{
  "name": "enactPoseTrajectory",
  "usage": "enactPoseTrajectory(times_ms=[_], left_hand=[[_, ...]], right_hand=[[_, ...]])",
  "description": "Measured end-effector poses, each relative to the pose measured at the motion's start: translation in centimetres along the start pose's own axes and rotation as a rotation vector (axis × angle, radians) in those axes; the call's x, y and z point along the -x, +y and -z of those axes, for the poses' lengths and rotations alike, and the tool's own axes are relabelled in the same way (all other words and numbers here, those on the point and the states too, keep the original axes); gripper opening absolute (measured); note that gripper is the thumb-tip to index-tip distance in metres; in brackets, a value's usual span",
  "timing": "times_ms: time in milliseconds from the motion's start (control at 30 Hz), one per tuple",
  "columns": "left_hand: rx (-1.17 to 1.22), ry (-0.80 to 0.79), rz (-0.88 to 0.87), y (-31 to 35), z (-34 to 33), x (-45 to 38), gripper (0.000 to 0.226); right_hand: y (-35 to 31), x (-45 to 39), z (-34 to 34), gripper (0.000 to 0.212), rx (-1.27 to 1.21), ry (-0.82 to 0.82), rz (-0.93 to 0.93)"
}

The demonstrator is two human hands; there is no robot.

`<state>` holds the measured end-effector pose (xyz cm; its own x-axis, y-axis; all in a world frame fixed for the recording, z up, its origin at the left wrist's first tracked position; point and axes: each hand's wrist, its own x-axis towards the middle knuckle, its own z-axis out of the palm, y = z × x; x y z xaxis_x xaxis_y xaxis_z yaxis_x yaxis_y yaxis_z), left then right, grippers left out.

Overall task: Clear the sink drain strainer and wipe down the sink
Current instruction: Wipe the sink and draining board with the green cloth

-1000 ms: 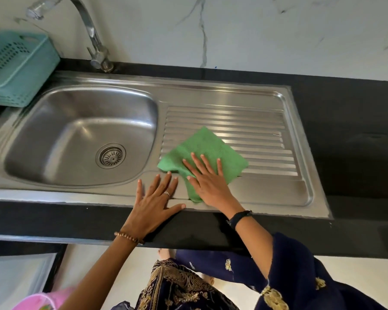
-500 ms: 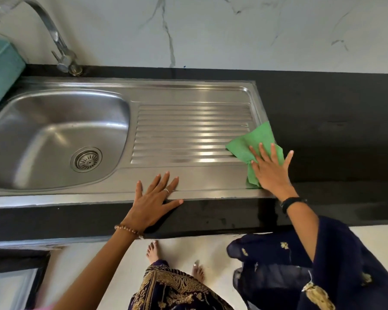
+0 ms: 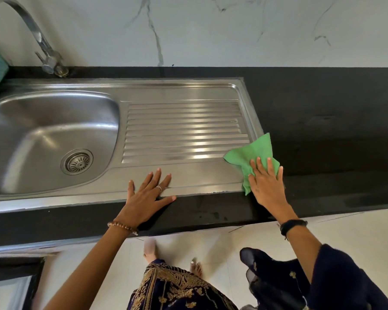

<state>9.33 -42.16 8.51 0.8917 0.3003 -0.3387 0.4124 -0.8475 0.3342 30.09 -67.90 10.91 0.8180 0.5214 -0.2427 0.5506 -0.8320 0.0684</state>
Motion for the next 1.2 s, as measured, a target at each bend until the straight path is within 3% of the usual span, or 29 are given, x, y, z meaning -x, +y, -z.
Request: enactPoseTrajectory(times_ms=[200, 400, 500, 767, 1067, 1200], left_hand=[[-0.002, 0.001, -0.004, 0.3, 0.4, 0.5, 0.068], [0.002, 0.078, 0.028, -1.9, 1.3, 2.8, 0.058], [-0.063, 0.082, 0.051, -4.4, 2.1, 4.2, 0.06], [-0.09, 0.038, 0.099, -11.4, 5.0, 6.8, 0.1], [-0.07, 0.047, 0.163, -19.3, 6.7, 8.9, 0.094], [-0.114, 0.058, 0.19, -22.0, 7.6, 10.0, 0.099]], right_hand=[[-1.1, -2.0, 0.3, 0.056, -0.095, -0.082, -0.038], [-4.5, 0.0, -0.1, 0.057, -0.122, -0.061, 0.022], [-7.9, 0.8, -0.1, 0.057, -0.127, -0.06, 0.056], [-21.2, 2.0, 0.0, 0.055, -0.169, -0.028, 0.235], [-37.1, 2.4, 0.5, 0.054, -0.187, -0.004, 0.423], [-40.4, 2.3, 0.7, 0.051, -0.186, -0.009, 0.492]])
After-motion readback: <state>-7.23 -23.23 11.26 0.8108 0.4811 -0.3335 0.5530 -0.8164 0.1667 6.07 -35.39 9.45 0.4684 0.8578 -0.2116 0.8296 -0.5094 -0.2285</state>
